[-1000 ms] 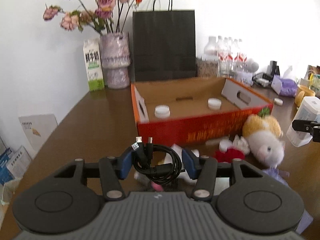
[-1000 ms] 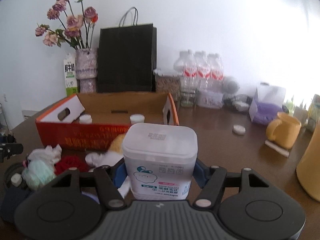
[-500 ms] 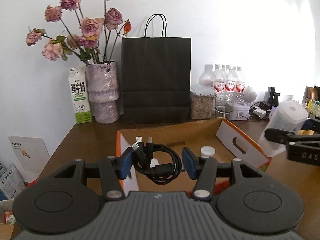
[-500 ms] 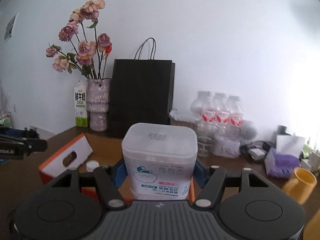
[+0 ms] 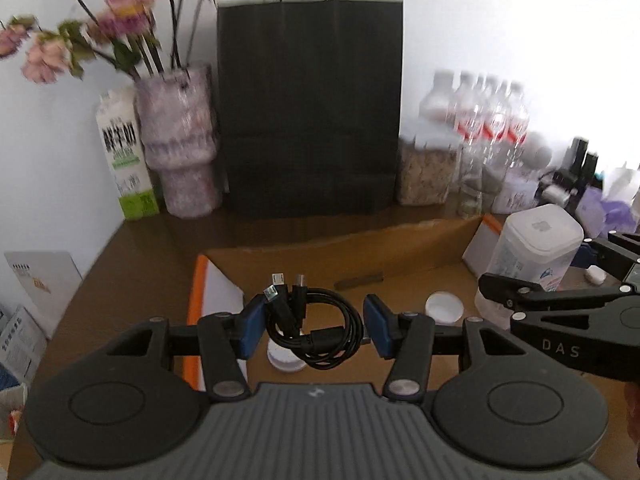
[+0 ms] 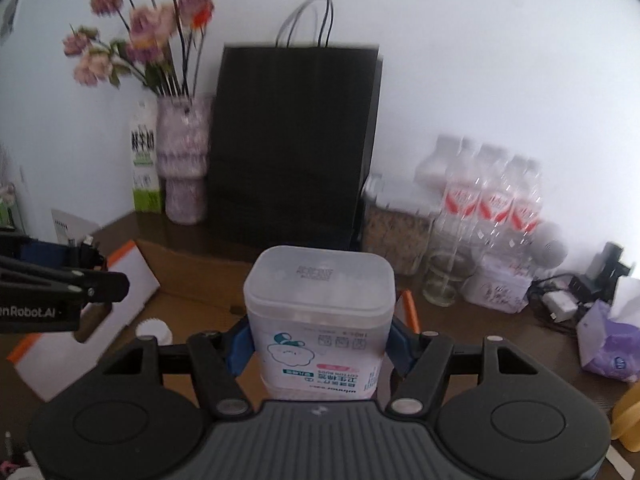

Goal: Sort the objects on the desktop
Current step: 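Lower the cable and swab box into the cardboard box and release both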

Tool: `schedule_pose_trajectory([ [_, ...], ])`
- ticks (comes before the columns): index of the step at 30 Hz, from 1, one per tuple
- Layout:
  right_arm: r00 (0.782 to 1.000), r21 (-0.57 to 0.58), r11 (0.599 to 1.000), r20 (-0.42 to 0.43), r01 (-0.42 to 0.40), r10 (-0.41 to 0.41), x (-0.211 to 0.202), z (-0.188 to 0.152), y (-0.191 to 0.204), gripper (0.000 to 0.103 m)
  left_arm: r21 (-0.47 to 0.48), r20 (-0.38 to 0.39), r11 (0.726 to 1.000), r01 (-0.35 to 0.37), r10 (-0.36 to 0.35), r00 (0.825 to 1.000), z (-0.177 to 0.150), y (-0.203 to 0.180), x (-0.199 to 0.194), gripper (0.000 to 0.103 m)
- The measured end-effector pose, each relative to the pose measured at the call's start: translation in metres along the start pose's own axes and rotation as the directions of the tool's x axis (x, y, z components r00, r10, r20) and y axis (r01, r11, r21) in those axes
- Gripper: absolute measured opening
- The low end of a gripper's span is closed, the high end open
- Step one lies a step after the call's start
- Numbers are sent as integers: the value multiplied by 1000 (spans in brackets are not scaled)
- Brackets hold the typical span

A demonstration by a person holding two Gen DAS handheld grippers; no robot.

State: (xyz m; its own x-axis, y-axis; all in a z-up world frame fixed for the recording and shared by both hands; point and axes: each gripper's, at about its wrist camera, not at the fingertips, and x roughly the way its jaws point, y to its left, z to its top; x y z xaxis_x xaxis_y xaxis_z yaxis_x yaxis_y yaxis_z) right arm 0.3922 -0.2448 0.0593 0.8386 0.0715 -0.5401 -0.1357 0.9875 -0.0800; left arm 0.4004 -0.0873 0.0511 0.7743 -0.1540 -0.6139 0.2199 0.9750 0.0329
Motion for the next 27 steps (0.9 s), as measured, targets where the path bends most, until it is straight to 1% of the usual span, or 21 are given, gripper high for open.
schedule_pose_trajectory([
  [4, 996, 9, 1000, -88, -26, 27, 29, -5, -3, 65, 23, -93, 1000, -1, 3, 996, -3, -5, 29, 54],
  [10, 981, 15, 998, -183, -67, 68, 46, -16, -6, 65, 29, -165, 1000, -2, 7, 986, -15, -3, 51, 54],
  [13, 971, 14, 997, -224, -81, 82, 51, -21, -6, 65, 38, -181, 999, 4, 3, 984, -21, -4, 55, 54],
  [17, 963, 15, 996, -255, -86, 87, 51, -27, -4, 65, 42, -198, 999, 9, -1, 980, -27, -4, 58, 54],
  [23, 958, 14, 996, -272, -90, 90, 43, -30, 1, 65, 32, -223, 999, 7, 0, 975, -36, -1, 62, 54],
  [27, 957, 14, 997, -280, -82, 82, 44, -28, 2, 65, 33, -215, 999, 1, 6, 977, -37, -1, 60, 54],
])
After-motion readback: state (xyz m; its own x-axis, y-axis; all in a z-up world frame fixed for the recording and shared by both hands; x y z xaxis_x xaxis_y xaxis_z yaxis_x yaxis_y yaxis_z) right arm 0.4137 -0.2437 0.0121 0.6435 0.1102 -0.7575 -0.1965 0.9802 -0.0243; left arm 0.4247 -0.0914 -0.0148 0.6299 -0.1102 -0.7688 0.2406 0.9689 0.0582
